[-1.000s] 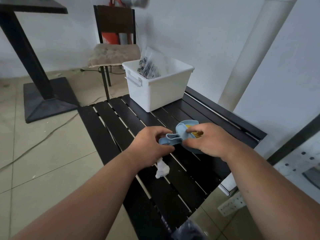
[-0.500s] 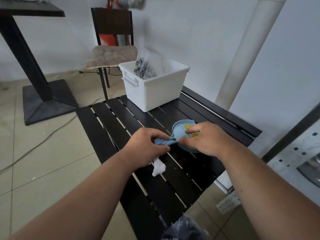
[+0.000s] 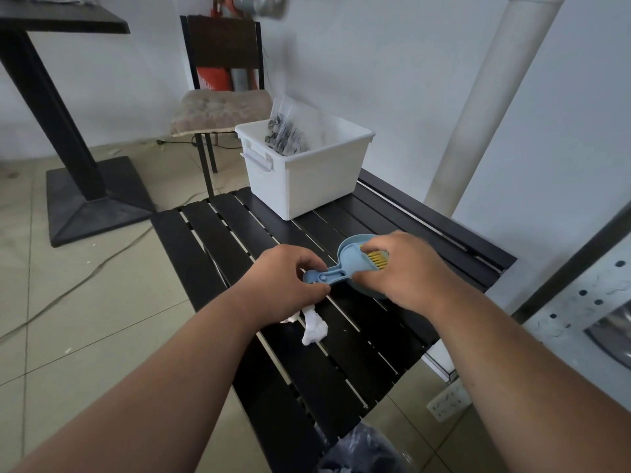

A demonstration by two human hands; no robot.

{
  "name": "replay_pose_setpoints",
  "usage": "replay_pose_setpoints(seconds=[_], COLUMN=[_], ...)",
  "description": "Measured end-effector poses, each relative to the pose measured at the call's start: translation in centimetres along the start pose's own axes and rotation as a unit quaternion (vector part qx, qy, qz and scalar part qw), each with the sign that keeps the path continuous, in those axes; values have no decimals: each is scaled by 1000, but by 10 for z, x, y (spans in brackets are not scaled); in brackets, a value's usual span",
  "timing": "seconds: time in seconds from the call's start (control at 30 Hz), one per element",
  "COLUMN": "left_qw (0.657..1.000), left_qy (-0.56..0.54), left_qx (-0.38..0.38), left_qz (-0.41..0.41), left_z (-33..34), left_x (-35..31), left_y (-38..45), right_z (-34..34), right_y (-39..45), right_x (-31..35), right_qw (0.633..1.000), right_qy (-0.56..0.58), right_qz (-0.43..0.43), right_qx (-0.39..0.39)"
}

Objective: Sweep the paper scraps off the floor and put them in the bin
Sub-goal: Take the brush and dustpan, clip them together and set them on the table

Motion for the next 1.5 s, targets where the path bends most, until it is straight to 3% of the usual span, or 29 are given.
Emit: replay_pose_setpoints(seconds=[0.17, 0.57, 0.87, 1.1, 1.5], left_qw=[996, 981, 979, 978, 977], left_qy=[61, 171, 188, 196, 200], left_qx=[53, 49, 41, 41, 37], left_qz=[22, 82, 74, 65, 58], left_z=[1, 54, 74, 78, 81], left_x=[-11, -80, -106, -111, -112], left_y=[1, 35, 64, 78, 88], right_z=[18, -10, -21, -20, -27], right_y=[-7, 5, 16, 24, 25], right_x=[-9, -79, -110, -110, -111], right_qw=[996, 994, 991, 989, 991], right_qy=[-60, -58, -57, -112, -88], right_qz=[12, 94, 119, 98, 105], right_qx=[64, 12, -31, 2, 5])
Point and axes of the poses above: each hand's wrist, its own y-axis towards the middle knuckle, its own z-axis out of the palm, x = y × z, the point moved 9 cm from there along y, towards the middle knuckle, and after that the axes turned 4 degrees about y, right-handed, at the moved point
